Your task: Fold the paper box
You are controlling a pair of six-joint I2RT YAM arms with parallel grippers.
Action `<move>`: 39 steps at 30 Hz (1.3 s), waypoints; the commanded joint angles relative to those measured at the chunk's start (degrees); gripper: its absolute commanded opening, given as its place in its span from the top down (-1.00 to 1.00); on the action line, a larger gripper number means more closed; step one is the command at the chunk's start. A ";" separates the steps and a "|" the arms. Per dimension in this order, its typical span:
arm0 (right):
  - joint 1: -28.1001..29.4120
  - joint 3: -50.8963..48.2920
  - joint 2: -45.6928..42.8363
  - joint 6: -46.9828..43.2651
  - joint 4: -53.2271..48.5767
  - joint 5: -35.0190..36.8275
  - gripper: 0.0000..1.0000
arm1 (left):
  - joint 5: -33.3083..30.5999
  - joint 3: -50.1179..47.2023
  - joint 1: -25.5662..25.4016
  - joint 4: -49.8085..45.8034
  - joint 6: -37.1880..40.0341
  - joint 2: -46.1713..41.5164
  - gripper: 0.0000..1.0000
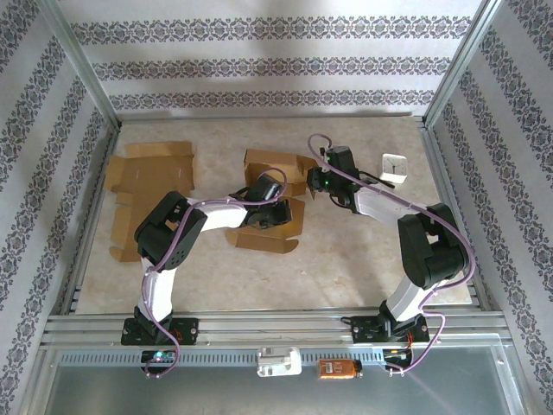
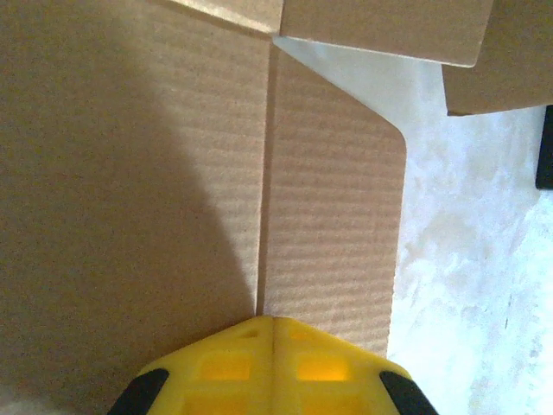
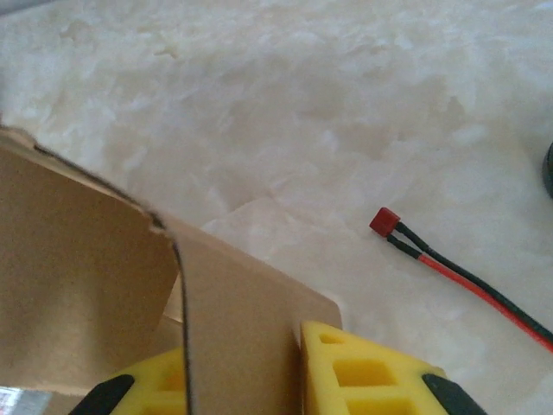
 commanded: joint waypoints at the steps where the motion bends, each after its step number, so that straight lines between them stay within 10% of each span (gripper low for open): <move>1: 1.00 3.01 -0.85 8.73 -5.17 -2.60 0.60 | -0.38 0.15 -0.69 0.20 -0.79 3.10 1.00; 27: 6.21 1.98 1.62 16.24 -10.18 4.74 0.53 | 2.49 3.11 -0.67 2.65 -3.51 4.90 1.00; 39: 6.89 0.57 1.79 9.16 -8.62 9.81 0.54 | -0.65 -3.13 -0.56 1.60 -3.76 -9.48 0.09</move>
